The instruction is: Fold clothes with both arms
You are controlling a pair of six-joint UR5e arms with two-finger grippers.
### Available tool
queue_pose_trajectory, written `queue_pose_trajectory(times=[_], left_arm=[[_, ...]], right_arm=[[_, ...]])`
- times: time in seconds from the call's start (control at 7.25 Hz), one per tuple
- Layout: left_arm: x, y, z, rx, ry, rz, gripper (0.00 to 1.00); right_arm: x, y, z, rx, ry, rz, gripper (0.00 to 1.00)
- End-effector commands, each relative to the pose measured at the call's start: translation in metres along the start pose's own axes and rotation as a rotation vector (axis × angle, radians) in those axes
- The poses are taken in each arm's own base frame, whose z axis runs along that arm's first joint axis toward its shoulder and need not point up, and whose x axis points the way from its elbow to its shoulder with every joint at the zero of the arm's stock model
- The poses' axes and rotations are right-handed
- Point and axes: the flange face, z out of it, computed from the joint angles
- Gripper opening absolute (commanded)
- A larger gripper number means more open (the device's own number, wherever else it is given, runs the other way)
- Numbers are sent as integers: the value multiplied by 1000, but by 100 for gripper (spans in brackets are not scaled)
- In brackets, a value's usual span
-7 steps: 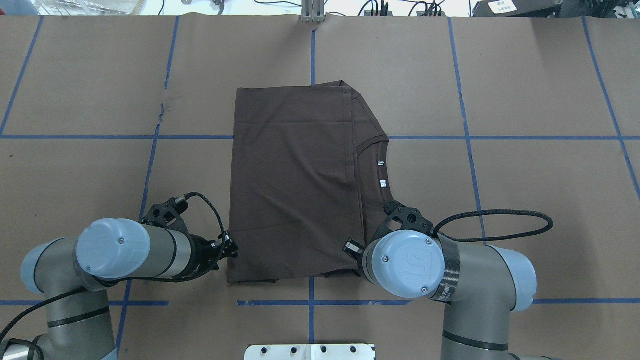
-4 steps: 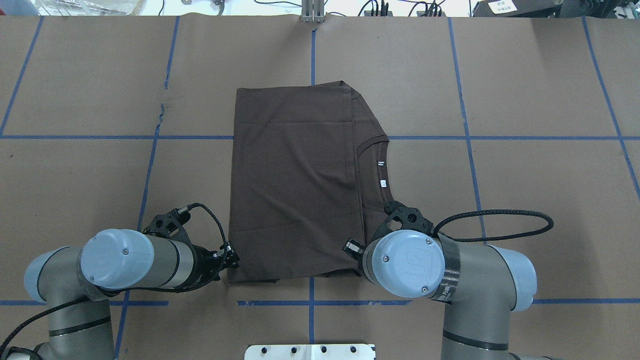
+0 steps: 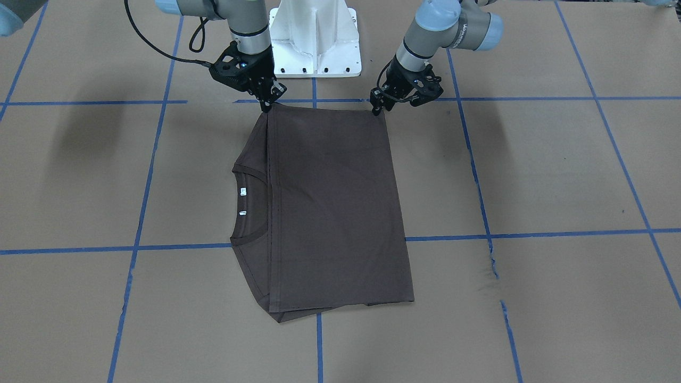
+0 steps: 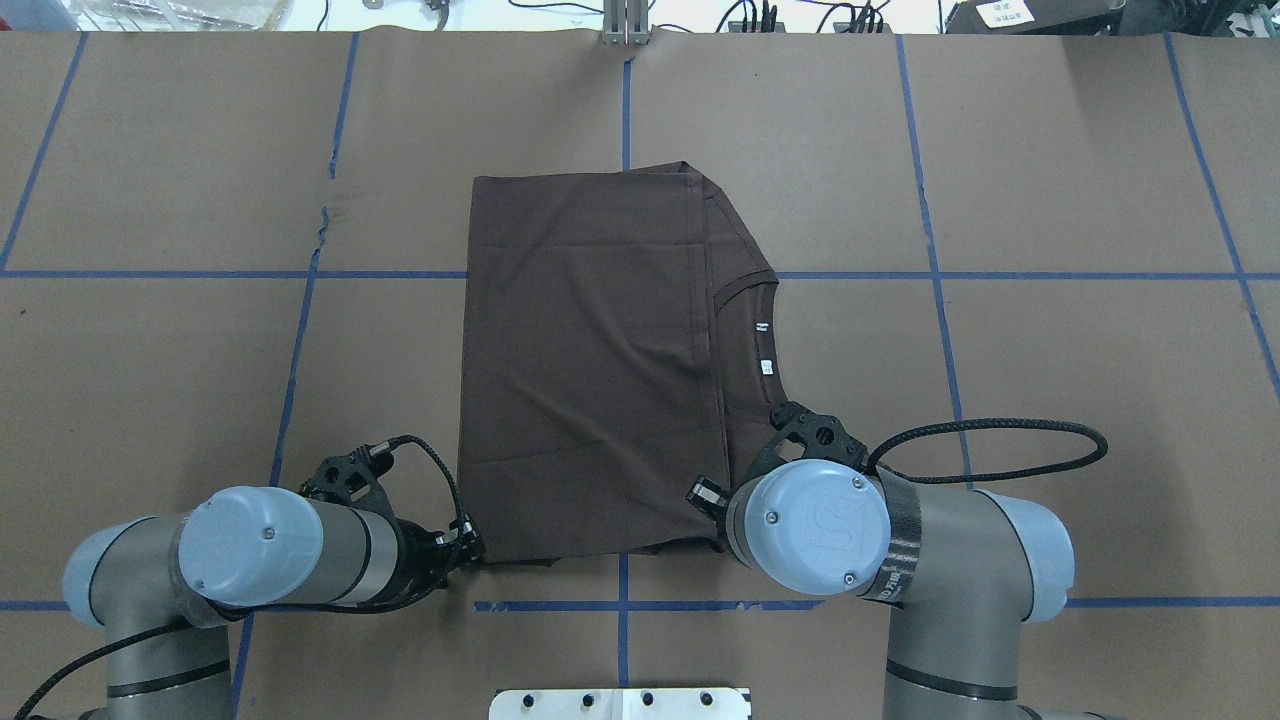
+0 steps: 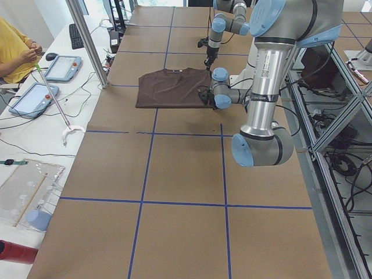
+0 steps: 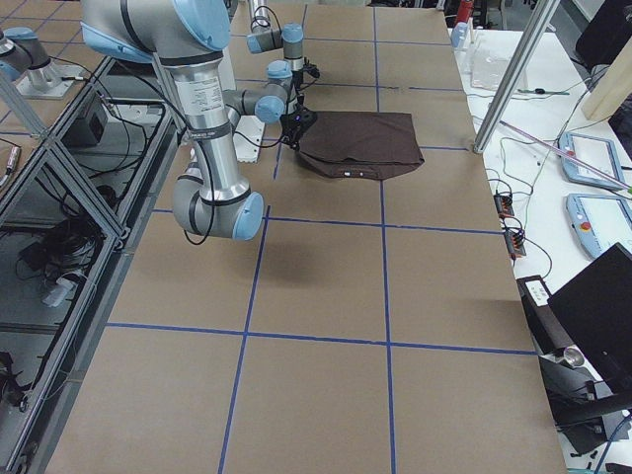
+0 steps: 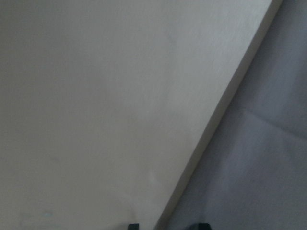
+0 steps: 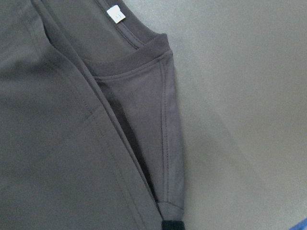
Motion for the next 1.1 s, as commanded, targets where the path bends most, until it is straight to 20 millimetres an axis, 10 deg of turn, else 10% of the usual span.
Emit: queue_pose_trajectory(times=[0.0, 0.28, 0.97], left_arm=[[0, 4, 2, -5, -2, 5, 43], [2, 2, 2, 7, 4, 4, 6], [11, -9, -12, 90, 48, -1, 0]], right_arm=[[0, 0, 0, 0, 0, 0, 0], [-1, 0, 0, 0, -1, 0, 0], [-1, 0, 0, 2, 0, 0, 0]])
